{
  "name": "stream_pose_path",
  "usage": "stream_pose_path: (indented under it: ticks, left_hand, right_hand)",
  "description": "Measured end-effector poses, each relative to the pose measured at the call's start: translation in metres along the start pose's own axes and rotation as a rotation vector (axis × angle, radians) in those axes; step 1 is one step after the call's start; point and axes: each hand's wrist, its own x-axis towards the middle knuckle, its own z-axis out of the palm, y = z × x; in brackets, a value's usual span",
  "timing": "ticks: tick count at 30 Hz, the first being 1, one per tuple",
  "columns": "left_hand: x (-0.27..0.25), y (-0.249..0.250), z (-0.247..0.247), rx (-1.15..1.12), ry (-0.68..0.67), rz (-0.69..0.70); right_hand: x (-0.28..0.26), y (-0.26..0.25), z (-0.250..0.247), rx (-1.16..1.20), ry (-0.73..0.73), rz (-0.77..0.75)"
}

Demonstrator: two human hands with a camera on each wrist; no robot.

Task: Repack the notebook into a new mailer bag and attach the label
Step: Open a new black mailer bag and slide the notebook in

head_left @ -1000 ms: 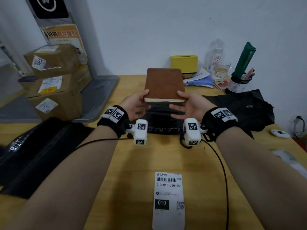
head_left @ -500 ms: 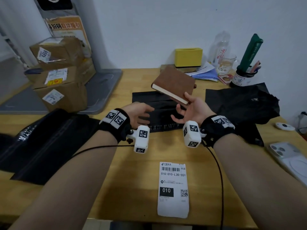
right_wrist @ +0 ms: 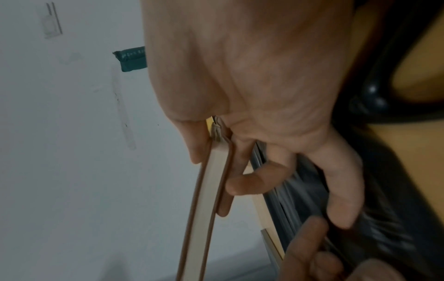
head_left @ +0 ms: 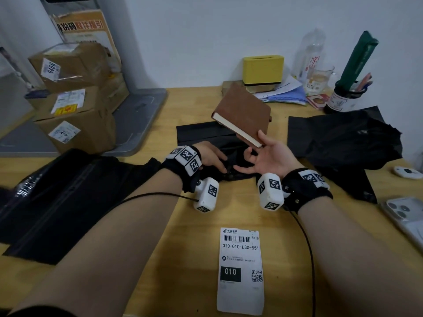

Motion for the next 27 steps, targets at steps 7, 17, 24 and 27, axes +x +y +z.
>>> stream_pose_path:
  ticks: [7, 17, 24, 27]
  left_hand:
    - [0.009, -0.004, 0.003, -0.071, 0.094, 0.005]
    - [0.034, -0.026, 0.007, -0.298, 0.158, -0.111]
    - [0.042, -0.032, 0.006, -0.456, 0.212, -0.163]
    - [0.043, -0.035, 0.003, -0.473, 0.217, -0.179]
  right_hand:
    - [0.000, 0.003, -0.007, -0.012, -0.006, -0.026]
    - [-0.003, 0.003, -0.007, 0.007, 0.010, -0.038]
    - [-0.005, 0.003, -0.005, -0.002, 0.028, -0.040]
    - [-0.010, 0.000, 0.002, -0.095, 0.058, -0.059]
